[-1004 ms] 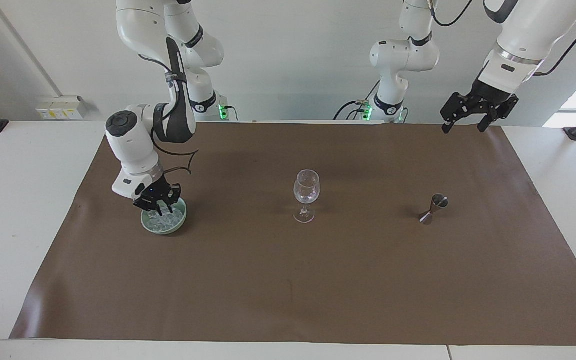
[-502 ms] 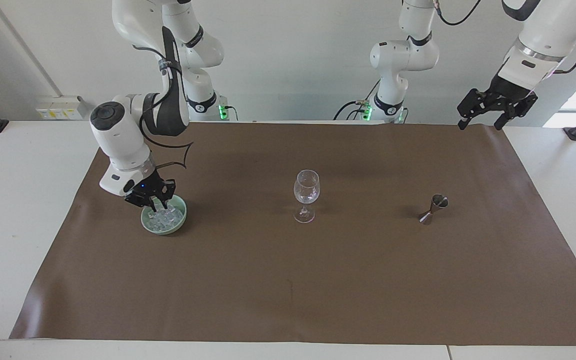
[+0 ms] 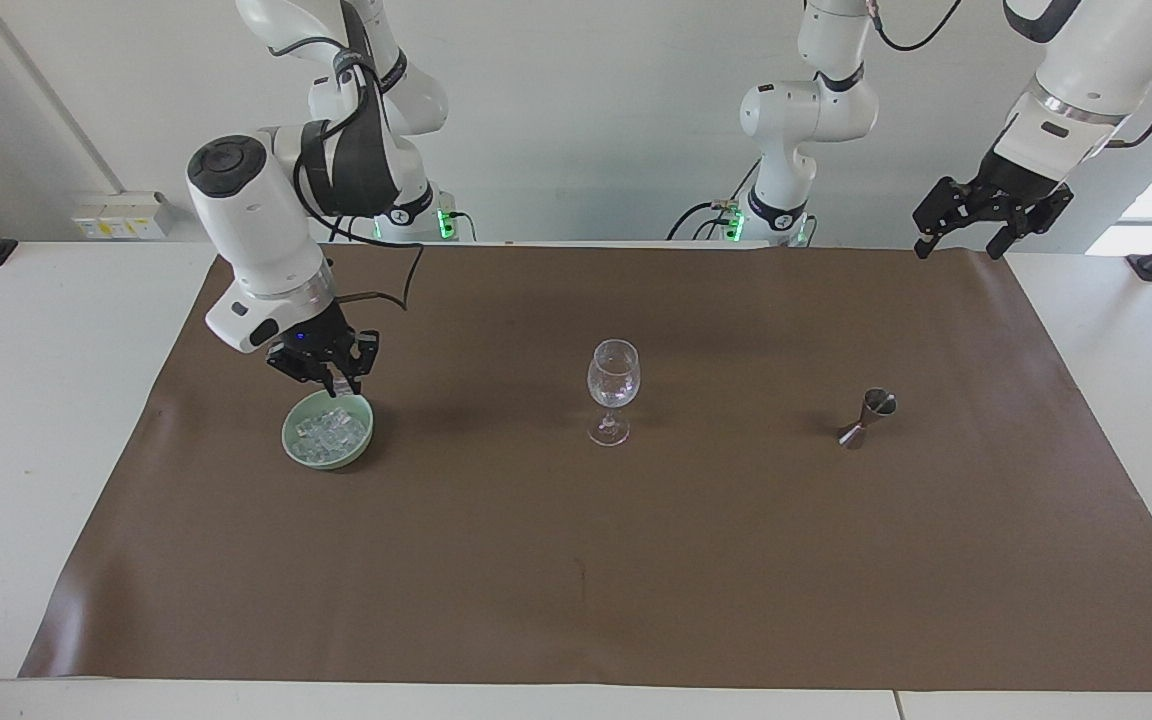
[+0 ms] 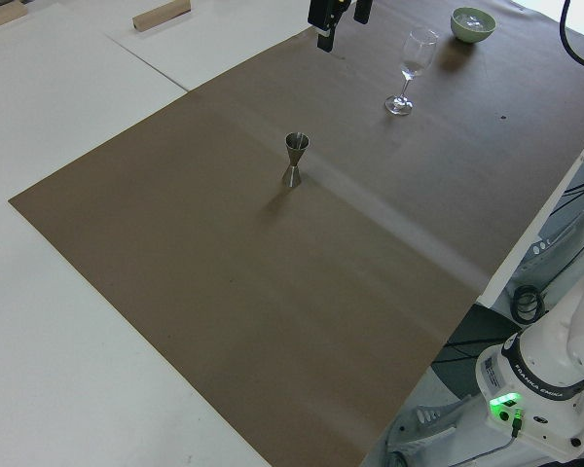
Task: Pour wine and add ice with both arms
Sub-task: 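Grasp an ice cube from the green bowl with the right gripper, then carry the ice cube with the right gripper over the clear glass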
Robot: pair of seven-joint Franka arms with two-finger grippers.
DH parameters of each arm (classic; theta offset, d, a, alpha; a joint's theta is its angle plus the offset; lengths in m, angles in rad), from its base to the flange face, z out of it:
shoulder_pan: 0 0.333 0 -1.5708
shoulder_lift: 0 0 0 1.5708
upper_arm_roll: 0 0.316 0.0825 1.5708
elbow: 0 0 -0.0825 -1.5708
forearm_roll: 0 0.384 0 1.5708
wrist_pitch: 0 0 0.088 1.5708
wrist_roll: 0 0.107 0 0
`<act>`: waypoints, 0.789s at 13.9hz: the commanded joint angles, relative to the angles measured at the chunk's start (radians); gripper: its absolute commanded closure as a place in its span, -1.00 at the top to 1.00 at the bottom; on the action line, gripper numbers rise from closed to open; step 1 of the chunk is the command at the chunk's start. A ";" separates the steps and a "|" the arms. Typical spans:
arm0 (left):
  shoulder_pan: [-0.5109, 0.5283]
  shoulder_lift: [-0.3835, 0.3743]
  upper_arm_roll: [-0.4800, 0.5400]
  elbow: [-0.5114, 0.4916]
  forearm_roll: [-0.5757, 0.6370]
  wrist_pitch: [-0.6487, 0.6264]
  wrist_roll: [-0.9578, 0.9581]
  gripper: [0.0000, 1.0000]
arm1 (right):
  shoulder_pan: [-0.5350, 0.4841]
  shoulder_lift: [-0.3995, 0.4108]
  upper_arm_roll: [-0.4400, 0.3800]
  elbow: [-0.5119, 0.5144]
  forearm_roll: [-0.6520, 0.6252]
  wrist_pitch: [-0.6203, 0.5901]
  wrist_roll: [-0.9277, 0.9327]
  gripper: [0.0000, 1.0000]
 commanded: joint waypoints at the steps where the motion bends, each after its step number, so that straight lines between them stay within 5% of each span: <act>1: 0.009 -0.020 -0.004 -0.015 0.006 -0.012 0.014 1.00 | -0.005 0.010 0.075 0.071 0.014 -0.047 0.142 -1.00; 11: 0.011 -0.020 -0.004 -0.015 0.006 -0.013 0.014 1.00 | 0.015 0.034 0.355 0.077 0.014 0.175 0.635 -1.00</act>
